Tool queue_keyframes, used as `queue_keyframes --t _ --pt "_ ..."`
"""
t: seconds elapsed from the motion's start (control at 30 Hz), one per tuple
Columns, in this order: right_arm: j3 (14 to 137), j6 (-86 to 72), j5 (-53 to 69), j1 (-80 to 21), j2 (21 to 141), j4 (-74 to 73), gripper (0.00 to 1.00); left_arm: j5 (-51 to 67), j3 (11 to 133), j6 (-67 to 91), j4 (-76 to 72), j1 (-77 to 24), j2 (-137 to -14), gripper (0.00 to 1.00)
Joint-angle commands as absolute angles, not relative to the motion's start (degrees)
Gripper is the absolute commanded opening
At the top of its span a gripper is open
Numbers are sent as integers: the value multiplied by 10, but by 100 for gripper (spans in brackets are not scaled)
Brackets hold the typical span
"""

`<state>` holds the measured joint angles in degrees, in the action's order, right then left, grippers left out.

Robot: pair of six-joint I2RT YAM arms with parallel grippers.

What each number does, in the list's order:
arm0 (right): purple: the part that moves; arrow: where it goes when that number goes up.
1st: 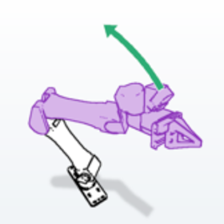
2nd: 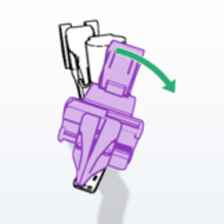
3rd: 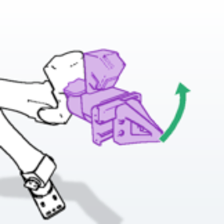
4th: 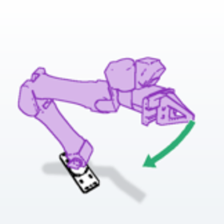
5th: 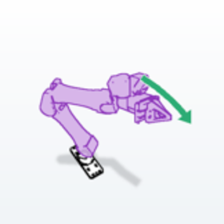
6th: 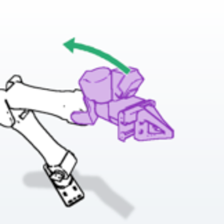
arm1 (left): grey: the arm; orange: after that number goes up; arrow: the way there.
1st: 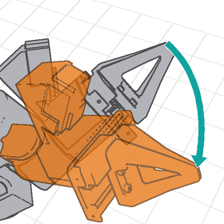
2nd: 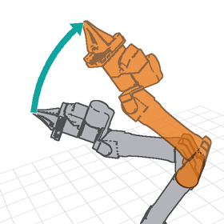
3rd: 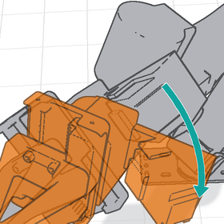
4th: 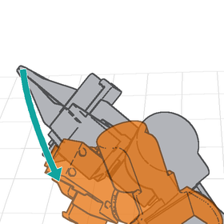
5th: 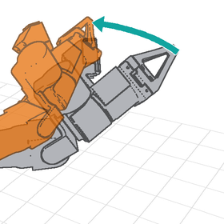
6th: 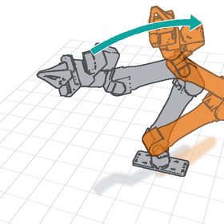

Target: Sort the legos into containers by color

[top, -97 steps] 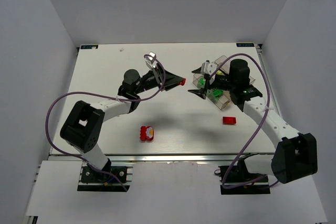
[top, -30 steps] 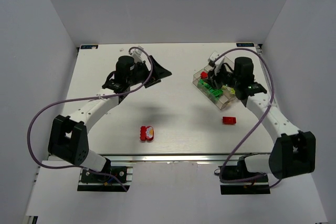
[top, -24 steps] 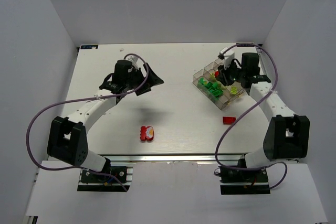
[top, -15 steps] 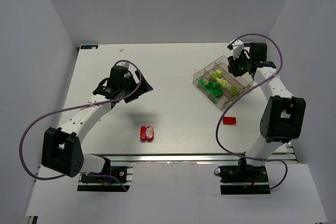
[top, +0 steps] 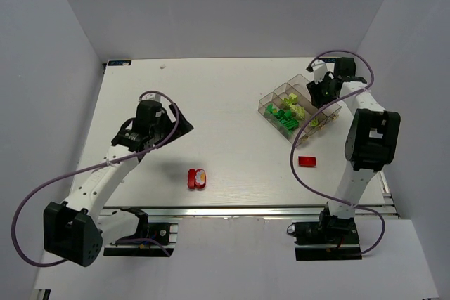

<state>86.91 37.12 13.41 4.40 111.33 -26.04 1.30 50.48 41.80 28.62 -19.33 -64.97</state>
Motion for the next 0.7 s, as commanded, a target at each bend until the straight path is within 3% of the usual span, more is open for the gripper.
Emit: queue_keyframes --t 0.0,0.13,0.27,0.4,0.5,0.67 --pt "903 386 129 46 1120 -277 59 34 489 417 297 -192 -621 98" --pt "901 387 132 48 1112 -277 79 47 472 426 300 -191 -608 98" --pt "903 401 162 57 1086 -298 84 54 461 432 296 -191 -599 98" --pt "883 524 338 70 1028 -390 84 61 450 429 299 -191 -596 98" --pt "873 713 429 71 997 -559 82 68 435 429 296 -191 -591 98" --pt "801 878 452 70 941 -685 72 68 424 426 305 -191 -583 97"
